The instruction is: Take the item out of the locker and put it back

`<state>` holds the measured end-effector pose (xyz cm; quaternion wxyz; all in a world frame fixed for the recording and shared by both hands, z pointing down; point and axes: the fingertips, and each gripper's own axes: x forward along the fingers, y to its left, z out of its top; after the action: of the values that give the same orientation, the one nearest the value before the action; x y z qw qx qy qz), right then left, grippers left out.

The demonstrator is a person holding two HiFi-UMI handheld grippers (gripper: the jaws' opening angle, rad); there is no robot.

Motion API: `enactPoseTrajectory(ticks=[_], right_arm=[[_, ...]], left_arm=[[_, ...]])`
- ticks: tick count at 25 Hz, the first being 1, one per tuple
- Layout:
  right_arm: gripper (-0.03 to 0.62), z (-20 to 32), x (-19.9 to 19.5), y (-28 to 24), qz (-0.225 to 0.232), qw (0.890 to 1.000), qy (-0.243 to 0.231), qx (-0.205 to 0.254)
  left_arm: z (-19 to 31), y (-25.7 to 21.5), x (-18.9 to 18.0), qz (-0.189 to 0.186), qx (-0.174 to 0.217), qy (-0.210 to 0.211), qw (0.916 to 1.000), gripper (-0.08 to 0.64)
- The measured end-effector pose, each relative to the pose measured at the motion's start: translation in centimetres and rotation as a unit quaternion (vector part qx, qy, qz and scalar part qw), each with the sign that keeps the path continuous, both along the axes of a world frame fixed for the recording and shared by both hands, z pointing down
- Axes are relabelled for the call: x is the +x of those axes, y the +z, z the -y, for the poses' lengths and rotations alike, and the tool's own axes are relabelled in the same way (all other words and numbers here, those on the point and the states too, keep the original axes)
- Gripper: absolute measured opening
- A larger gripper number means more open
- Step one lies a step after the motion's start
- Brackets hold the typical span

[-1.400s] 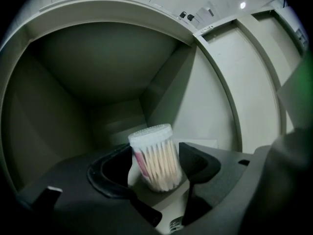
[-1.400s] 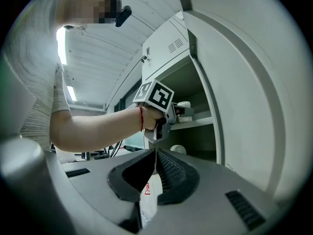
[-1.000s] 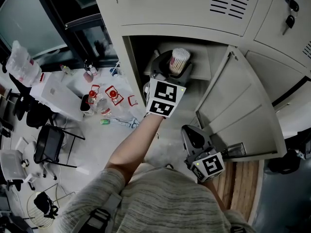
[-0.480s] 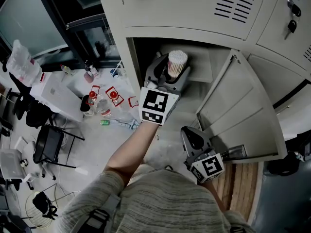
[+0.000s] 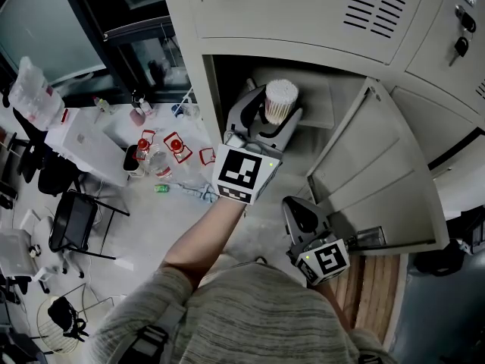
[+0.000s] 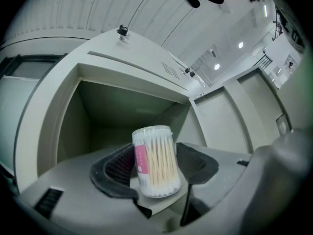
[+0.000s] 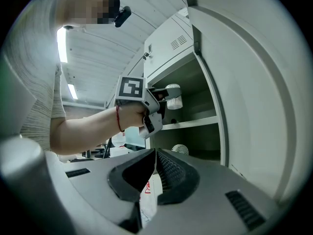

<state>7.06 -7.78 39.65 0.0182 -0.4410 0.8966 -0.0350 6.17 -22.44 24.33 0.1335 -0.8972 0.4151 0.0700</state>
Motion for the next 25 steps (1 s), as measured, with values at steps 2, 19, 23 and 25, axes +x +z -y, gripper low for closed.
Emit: enactPoseTrajectory(ticks=[2, 19, 23, 25], right_arm=[[0.026, 0.0, 0.0, 0.0, -0.001, 1.000, 0.000, 0.002], [0.026, 0.0, 0.1, 0.5, -0.004, 1.000, -0.004, -0.005], [0.026, 0.1, 0.0, 0.7, -0.007, 1.000, -0.004, -0.011], [0.026, 0.2, -0.2, 0.6, -0.009, 1.000, -0.007, -0.005]], left_arm=[[-0.1, -0.1, 0.1, 0.002, 0.002, 0.000, 1.0000, 0.272], [2.6, 2.5, 1.3, 0.038, -0.039, -0.046, 0.9975, 0.272], [3.3, 3.0, 1.2, 0.040, -0.047, -0.057, 0.9964, 0.272], [3.7, 3.3, 1.2, 0.042, -0.053, -0.062, 0.9958, 0.272]])
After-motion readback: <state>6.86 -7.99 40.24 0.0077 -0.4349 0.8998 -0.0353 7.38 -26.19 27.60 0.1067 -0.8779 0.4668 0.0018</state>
